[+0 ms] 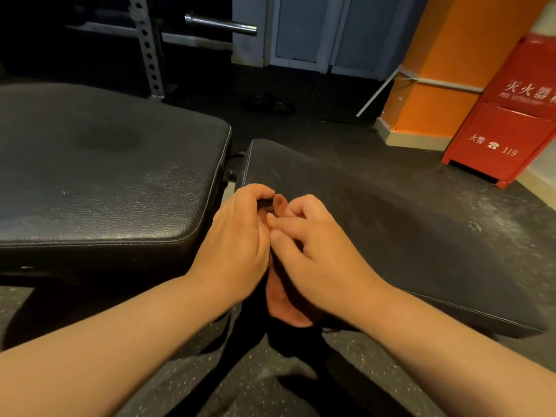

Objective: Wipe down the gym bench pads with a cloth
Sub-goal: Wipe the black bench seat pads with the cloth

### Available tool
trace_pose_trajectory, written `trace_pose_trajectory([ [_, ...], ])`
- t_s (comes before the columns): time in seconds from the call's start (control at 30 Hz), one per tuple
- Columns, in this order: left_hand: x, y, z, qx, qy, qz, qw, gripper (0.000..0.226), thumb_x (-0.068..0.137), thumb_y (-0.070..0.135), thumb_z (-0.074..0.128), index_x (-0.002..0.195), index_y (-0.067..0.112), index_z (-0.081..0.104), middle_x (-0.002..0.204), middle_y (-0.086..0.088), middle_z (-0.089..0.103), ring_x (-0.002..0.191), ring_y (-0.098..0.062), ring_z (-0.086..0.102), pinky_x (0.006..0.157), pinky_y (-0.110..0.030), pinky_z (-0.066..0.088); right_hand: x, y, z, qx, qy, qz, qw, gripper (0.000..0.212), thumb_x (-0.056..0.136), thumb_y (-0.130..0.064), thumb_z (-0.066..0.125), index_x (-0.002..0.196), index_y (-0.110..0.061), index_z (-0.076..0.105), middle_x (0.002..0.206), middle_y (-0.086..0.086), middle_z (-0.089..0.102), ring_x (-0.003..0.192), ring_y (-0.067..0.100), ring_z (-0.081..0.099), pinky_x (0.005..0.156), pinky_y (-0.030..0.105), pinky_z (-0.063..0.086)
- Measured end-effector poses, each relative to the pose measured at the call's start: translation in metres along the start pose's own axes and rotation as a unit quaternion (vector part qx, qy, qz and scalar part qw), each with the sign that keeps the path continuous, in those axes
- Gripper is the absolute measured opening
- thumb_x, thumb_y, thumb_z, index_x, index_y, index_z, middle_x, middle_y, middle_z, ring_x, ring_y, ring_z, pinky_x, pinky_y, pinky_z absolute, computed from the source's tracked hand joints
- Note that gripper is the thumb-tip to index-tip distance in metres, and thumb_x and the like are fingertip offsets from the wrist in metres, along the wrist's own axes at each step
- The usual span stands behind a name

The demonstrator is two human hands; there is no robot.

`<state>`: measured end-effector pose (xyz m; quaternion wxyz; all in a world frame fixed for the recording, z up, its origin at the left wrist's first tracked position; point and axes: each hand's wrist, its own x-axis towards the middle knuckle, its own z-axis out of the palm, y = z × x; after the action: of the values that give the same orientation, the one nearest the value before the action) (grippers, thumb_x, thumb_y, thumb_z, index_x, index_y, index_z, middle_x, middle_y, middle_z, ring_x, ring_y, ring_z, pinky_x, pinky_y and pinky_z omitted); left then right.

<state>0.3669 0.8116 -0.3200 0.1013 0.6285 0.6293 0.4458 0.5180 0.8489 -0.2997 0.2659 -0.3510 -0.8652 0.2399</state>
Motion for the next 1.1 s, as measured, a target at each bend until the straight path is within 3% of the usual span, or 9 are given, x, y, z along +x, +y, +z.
trace_pose_trajectory([
  [0.1, -0.002, -0.003, 0.001, 0.001, 0.004, 0.005, 1.0, 0.038, 0.099, 0.008, 0.041, 0.136, 0.016, 0.044, 0.128, 0.006, 0.048, 0.119, -0.014, 0.049, 0.105, -0.039, 0.041, -0.008, 0.015, -0.003, -0.061, -0.006, -0.032, 0.998, 0.034, 0.104, -0.032, 0.047, 0.135, -0.04, 0.058, 0.117, -0.021, 0.038, 0.118, 0.011, 0.041, 0.103, 0.021, 0.033],
  [0.17, -0.001, -0.005, 0.004, 0.018, 0.015, 0.012, 1.0, 0.041, 0.094, 0.011, 0.038, 0.135, 0.015, 0.044, 0.128, 0.004, 0.048, 0.12, -0.015, 0.048, 0.106, -0.038, 0.04, 0.004, 0.032, -0.005, -0.07, 0.03, -0.011, 0.997, 0.035, 0.102, -0.031, 0.051, 0.136, -0.035, 0.06, 0.115, -0.013, 0.042, 0.114, 0.015, 0.044, 0.101, 0.024, 0.035],
  [0.3, -0.001, -0.004, 0.005, 0.026, 0.016, 0.007, 1.0, 0.041, 0.097, 0.009, 0.039, 0.138, 0.014, 0.041, 0.13, 0.008, 0.042, 0.124, -0.01, 0.043, 0.109, -0.027, 0.034, 0.07, 0.052, -0.005, -0.068, 0.045, 0.081, 0.993, 0.029, 0.102, -0.024, 0.055, 0.128, -0.022, 0.068, 0.114, 0.002, 0.048, 0.113, 0.022, 0.049, 0.096, 0.027, 0.038],
  [0.4, 0.001, 0.001, -0.003, 0.018, -0.022, -0.011, 1.0, 0.043, 0.097, 0.009, 0.042, 0.138, 0.019, 0.039, 0.129, 0.015, 0.038, 0.126, -0.004, 0.039, 0.108, -0.019, 0.026, 0.09, 0.052, -0.008, -0.086, 0.017, 0.086, 0.992, 0.023, 0.101, -0.021, 0.051, 0.098, -0.016, 0.073, 0.105, 0.009, 0.051, 0.096, 0.021, 0.053, 0.08, 0.03, 0.038],
  [0.6, 0.049, 0.015, -0.016, 0.043, -0.075, -0.101, 0.991, 0.05, 0.072, 0.031, 0.031, 0.112, 0.022, 0.061, 0.112, 0.002, 0.059, 0.106, -0.022, 0.058, 0.095, -0.045, 0.049, 0.063, 0.036, -0.015, -0.078, -0.018, 0.011, 0.997, 0.025, 0.101, -0.025, 0.058, 0.122, -0.028, 0.07, 0.108, -0.006, 0.047, 0.101, 0.007, 0.049, 0.08, 0.002, 0.033],
  [0.77, 0.071, 0.007, -0.004, 0.112, -0.08, -0.14, 0.981, 0.024, 0.086, 0.04, 0.049, 0.108, 0.035, 0.058, 0.105, 0.005, 0.059, 0.094, -0.022, 0.064, 0.08, -0.046, 0.056, 0.114, 0.046, -0.009, -0.1, 0.014, 0.041, 0.994, 0.027, 0.102, -0.019, 0.055, 0.125, -0.023, 0.07, 0.109, -0.006, 0.042, 0.113, 0.013, 0.048, 0.083, 0.009, 0.028],
  [0.9, 0.062, 0.005, -0.001, 0.141, -0.132, -0.113, 0.975, 0.05, 0.089, 0.022, 0.04, 0.137, 0.016, 0.048, 0.143, -0.008, 0.043, 0.137, -0.027, 0.038, 0.11, -0.047, 0.037, 0.082, 0.046, -0.03, -0.085, -0.074, -0.006, 0.994, 0.028, 0.101, -0.016, 0.056, 0.125, -0.021, 0.07, 0.095, -0.012, 0.048, 0.093, -0.012, 0.048, 0.078, -0.001, 0.032],
  [1.0, 0.063, 0.001, 0.003, 0.185, -0.135, -0.098, 0.969, 0.054, 0.095, 0.013, 0.039, 0.148, 0.007, 0.034, 0.158, -0.011, 0.024, 0.15, -0.028, 0.014, 0.122, -0.044, 0.018, 0.081, 0.05, -0.021, -0.13, -0.053, -0.003, 0.99, 0.031, 0.102, -0.024, 0.054, 0.131, -0.03, 0.065, 0.11, -0.005, 0.044, 0.102, 0.006, 0.045, 0.084, 0.007, 0.034],
  [1.1, 0.063, 0.001, 0.004, 0.208, -0.127, -0.047, 0.969, 0.053, 0.095, 0.012, 0.04, 0.148, 0.007, 0.033, 0.156, -0.008, 0.027, 0.151, -0.025, 0.012, 0.125, -0.039, 0.007, 0.117, 0.058, -0.006, -0.169, -0.017, 0.058, 0.984, 0.036, 0.105, -0.027, 0.046, 0.139, -0.032, 0.058, 0.132, 0.001, 0.044, 0.124, 0.025, 0.042, 0.103, 0.036, 0.039],
])
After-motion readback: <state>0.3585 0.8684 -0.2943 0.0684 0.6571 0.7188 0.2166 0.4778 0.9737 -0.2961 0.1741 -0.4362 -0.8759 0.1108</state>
